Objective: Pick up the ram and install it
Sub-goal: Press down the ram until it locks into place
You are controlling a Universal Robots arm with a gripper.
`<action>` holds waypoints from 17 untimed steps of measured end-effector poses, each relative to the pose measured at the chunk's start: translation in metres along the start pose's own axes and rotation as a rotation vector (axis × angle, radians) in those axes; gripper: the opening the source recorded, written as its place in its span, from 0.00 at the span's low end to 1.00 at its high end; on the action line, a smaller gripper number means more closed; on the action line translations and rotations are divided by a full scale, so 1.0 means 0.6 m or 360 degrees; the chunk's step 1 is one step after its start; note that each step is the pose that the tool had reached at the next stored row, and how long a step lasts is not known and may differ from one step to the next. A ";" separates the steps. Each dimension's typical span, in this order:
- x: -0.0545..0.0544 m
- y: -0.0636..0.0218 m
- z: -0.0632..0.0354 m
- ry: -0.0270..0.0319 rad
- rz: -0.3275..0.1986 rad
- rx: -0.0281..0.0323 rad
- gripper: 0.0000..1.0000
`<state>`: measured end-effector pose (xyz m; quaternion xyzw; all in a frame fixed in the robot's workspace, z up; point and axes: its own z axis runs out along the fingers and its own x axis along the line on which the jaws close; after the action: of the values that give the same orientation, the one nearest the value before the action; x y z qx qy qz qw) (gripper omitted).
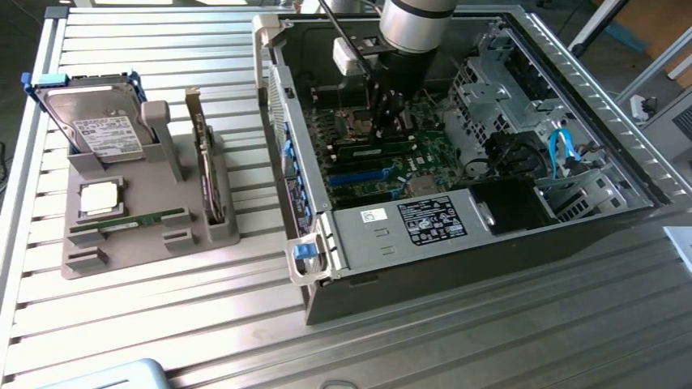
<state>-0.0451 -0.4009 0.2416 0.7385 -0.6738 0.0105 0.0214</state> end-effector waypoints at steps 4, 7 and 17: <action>0.000 0.000 0.006 0.00001 0.0000 0.00003 0.11; 0.000 0.000 0.010 0.00003 0.0000 0.00003 0.11; -0.001 0.000 0.017 0.00004 0.0000 0.00002 0.11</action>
<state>-0.0452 -0.4011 0.2312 0.7385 -0.6738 0.0106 0.0215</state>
